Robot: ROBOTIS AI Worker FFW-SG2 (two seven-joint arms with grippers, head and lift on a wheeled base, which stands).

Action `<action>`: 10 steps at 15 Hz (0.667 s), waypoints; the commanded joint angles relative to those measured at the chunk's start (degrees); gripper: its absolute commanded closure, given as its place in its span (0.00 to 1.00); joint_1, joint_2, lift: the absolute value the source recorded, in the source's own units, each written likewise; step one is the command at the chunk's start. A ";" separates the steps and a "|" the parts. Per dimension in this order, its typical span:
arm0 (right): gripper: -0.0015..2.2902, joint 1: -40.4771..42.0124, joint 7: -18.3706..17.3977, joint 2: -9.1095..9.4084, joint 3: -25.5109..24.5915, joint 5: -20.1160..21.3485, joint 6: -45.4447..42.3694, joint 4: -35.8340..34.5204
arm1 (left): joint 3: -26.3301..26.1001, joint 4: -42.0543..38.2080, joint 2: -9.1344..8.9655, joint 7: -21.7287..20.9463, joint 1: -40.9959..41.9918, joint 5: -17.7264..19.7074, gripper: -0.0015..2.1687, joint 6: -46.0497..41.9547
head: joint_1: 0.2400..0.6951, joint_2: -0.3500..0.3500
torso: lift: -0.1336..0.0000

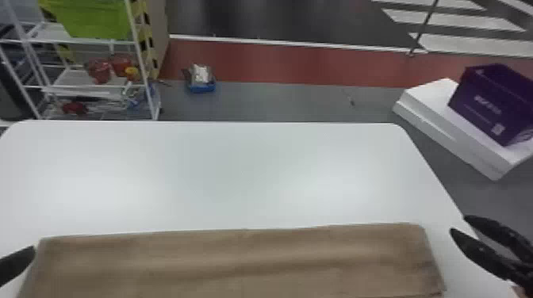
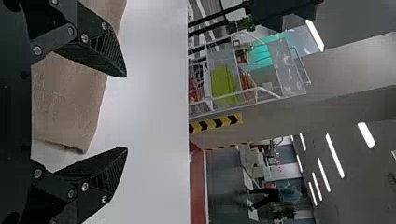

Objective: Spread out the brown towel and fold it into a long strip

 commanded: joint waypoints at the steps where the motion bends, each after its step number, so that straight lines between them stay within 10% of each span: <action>1: 0.18 2.19 0.00 2.03 0.68 -0.74 2.67 -4.80 | 0.06 -2.20 -0.16 0.02 3.44 3.48 0.04 -0.92 | 1.00 0.33 | 0.08; 10: 0.18 4.30 -2.99 3.26 0.86 4.63 6.18 -6.91 | -3.63 -0.26 -0.16 4.41 5.20 -0.12 0.04 0.49 | 1.00 0.35 | 0.08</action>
